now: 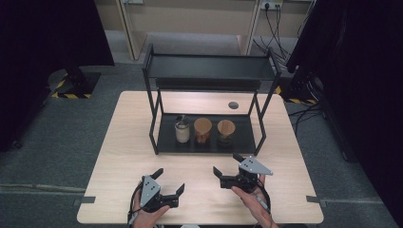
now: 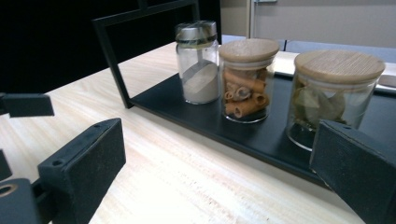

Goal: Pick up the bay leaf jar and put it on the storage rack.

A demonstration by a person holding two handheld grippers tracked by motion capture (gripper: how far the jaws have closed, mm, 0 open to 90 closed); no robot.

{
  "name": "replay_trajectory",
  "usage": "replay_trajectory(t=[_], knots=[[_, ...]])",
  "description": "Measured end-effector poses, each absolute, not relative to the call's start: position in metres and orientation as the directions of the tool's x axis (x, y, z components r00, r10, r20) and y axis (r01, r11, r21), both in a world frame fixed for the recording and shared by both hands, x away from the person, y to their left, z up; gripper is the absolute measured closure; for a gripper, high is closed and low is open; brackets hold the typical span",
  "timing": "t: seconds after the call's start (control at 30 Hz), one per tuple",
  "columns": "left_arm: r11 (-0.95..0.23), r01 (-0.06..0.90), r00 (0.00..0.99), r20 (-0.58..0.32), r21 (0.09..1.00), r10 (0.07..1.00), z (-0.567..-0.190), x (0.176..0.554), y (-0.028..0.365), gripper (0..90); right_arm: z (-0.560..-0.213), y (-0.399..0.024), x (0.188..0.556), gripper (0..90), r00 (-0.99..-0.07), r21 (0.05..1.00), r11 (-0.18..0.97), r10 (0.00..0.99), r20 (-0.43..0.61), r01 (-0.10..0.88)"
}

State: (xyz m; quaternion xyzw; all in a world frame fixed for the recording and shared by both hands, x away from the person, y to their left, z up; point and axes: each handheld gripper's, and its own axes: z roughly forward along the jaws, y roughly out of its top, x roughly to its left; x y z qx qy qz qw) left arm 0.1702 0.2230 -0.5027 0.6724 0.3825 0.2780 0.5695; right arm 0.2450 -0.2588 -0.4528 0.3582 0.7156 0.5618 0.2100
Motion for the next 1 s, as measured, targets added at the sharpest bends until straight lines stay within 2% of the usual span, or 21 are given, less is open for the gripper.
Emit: replay_trajectory(t=[0.5, 1.0], knots=[[-0.050, 0.195, 0.552, -0.067, 0.980, 0.831, -0.502, 0.170, 0.225, 3.1, -0.462, -0.258, 0.233, 3.3, -0.697, 0.950, 0.133, 0.709, 0.108, 0.283], [-0.047, 0.193, 0.553, -0.069, 0.980, 0.830, -0.503, 0.169, 0.225, 3.1, -0.466, -0.260, 0.231, 3.4, -0.693, 0.947, 0.137, 0.713, 0.109, 0.291]])
